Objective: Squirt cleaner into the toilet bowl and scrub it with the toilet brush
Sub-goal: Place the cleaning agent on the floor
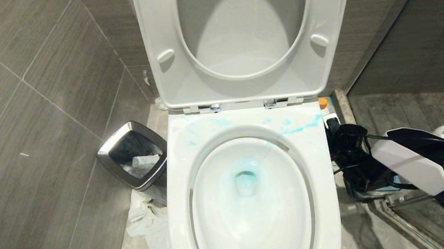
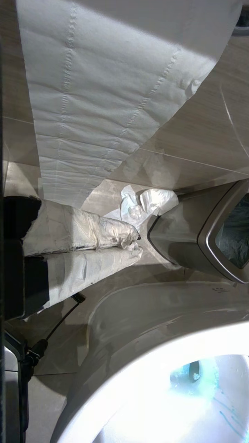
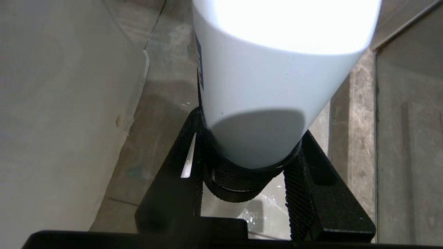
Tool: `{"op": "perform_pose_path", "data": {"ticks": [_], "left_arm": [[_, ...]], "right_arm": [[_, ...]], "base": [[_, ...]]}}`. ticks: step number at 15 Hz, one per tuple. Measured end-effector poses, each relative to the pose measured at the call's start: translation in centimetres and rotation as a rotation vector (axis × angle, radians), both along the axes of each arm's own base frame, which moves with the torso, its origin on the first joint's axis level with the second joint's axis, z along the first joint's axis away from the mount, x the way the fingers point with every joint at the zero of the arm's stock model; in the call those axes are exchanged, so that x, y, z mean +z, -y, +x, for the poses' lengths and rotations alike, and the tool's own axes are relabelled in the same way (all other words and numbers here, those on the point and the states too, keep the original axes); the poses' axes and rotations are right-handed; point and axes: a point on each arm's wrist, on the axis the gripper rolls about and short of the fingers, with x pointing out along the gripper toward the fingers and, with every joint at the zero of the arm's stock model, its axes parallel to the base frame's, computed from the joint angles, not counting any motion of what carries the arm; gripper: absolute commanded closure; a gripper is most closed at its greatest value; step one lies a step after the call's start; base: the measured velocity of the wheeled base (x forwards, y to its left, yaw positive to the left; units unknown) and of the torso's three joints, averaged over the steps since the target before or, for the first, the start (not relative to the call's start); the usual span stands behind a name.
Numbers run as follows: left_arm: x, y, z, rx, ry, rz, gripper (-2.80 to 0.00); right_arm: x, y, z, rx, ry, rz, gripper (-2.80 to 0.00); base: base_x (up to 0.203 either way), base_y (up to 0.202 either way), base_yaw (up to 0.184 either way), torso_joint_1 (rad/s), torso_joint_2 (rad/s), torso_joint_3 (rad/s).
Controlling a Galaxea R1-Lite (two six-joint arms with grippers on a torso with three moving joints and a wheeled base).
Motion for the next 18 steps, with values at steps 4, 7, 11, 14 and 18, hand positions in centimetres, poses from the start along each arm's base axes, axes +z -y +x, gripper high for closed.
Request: {"op": "perform_pose_path", "data": {"ticks": [4, 7, 11, 14, 18], "left_arm": [[0.0, 0.0, 0.0, 0.000, 0.000, 0.000, 0.00], [0.0, 0.0, 0.0, 0.000, 0.000, 0.000, 0.00], [0.0, 0.0, 0.0, 0.000, 0.000, 0.001, 0.00], [0.0, 0.0, 0.0, 0.000, 0.000, 0.000, 0.00], [0.0, 0.0, 0.0, 0.000, 0.000, 0.000, 0.00]], "right_arm": [[1.0, -0.1, 0.6, 0.001, 0.027, -0.003, 0.00], [1.8, -0.1, 1.0, 0.002, 0.046, -0.002, 0.00], [3.0, -0.1, 1.0, 0.001, 0.071, 0.000, 0.00], [4.0, -0.1, 0.8, 0.002, 0.075, 0.001, 0.00], [4.2, -0.1, 0.3, 0.003, 0.064, 0.001, 0.00]], "base": [[0.000, 0.000, 0.000, 0.007, 0.00, -0.181], [0.000, 0.000, 0.000, 0.006, 0.00, -0.192], [0.000, 0.000, 0.000, 0.003, 0.00, -0.056], [0.000, 0.000, 0.000, 0.000, 0.00, 0.000], [0.000, 0.000, 0.000, 0.000, 0.00, 0.000]]}}
